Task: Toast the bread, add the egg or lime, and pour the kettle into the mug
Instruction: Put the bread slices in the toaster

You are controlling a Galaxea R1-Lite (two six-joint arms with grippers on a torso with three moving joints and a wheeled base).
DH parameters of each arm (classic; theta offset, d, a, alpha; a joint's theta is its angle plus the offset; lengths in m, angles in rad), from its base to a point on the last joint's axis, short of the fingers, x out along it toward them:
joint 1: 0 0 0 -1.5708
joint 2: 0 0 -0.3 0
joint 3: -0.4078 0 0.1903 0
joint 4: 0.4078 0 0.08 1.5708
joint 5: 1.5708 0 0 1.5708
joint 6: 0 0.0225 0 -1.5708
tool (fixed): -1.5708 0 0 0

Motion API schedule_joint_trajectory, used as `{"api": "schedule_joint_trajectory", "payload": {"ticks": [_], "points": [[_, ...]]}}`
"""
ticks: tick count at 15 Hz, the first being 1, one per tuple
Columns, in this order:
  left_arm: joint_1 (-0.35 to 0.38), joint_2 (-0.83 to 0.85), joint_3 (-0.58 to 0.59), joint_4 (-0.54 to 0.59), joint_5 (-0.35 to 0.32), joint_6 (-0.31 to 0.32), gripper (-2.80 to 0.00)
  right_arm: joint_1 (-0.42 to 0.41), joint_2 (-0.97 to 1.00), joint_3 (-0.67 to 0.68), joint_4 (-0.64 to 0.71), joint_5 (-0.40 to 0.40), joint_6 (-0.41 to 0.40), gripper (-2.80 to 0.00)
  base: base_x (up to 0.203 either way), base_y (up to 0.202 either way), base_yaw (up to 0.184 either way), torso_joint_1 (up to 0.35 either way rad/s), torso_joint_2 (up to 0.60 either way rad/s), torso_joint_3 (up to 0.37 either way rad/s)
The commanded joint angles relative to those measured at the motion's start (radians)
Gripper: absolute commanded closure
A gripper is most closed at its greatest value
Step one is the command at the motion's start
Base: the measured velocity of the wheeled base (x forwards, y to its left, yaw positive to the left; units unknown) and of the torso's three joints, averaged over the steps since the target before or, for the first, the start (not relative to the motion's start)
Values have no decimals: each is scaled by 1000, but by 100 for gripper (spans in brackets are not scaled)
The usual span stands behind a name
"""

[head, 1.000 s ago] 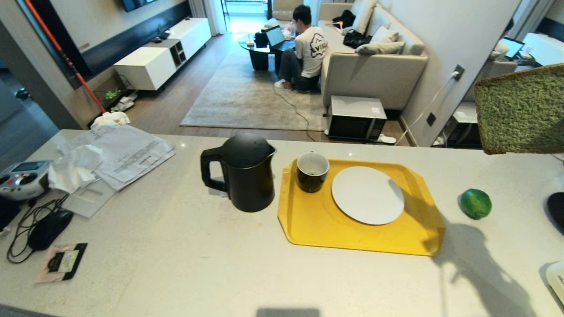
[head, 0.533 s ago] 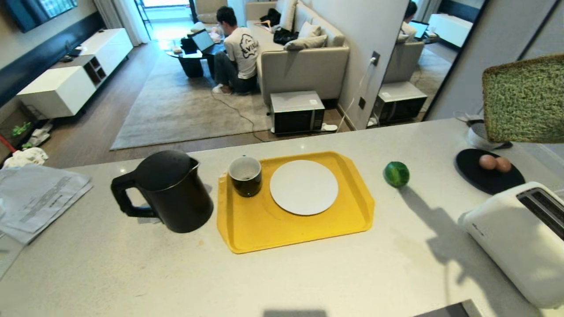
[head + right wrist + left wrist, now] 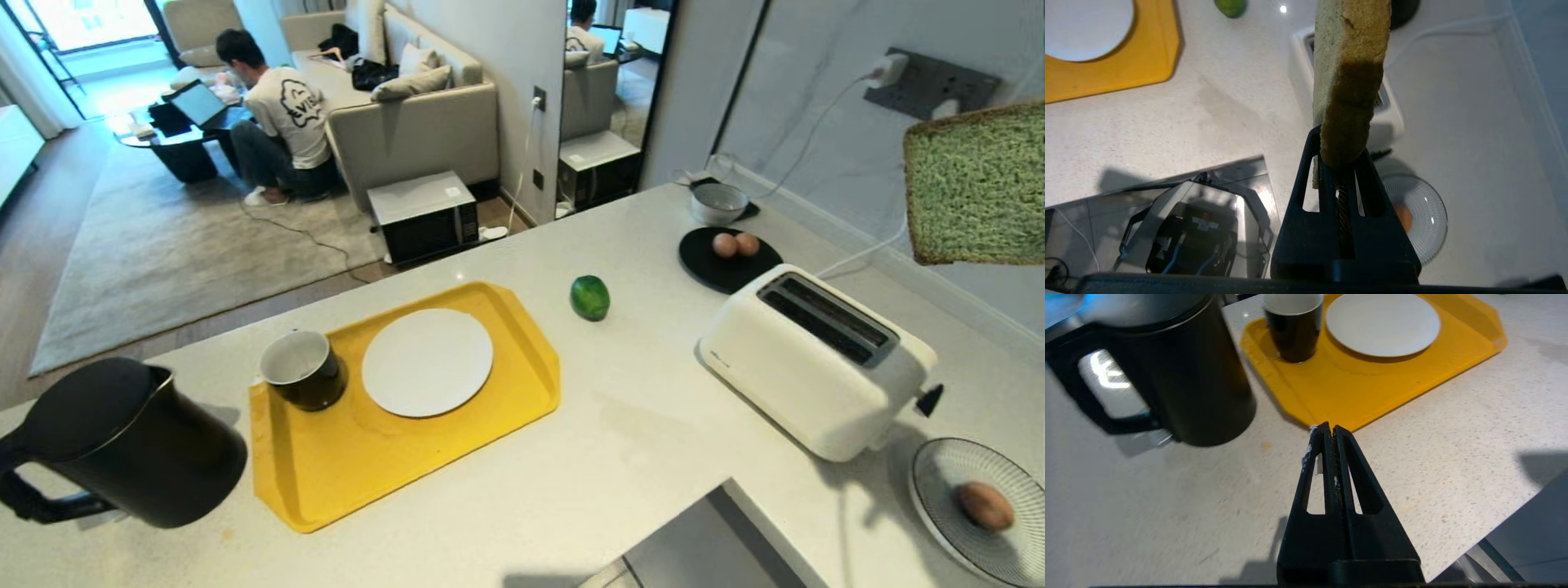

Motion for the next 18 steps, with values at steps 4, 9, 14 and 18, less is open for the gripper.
{"api": "schedule_joint_trajectory", "payload": {"ticks": [4, 9, 14, 18], "points": [[0, 1, 0, 0, 0, 0, 0, -4, 15, 17, 5, 2, -16, 0, 2, 4, -141, 3, 4, 1], [0, 1, 0, 0, -1, 0, 0, -22, 121, -17, -5, 1, -171, 0, 0, 0, 0, 0, 0, 0], [0, 1, 0, 0, 0, 0, 0, -142, 277, -41, -174, 4, -342, 0, 0, 0, 0, 0, 0, 0], [0, 1, 0, 0, 0, 0, 0, -170, 279, -42, -182, 5, -342, 0, 0, 0, 0, 0, 0, 0]]}}
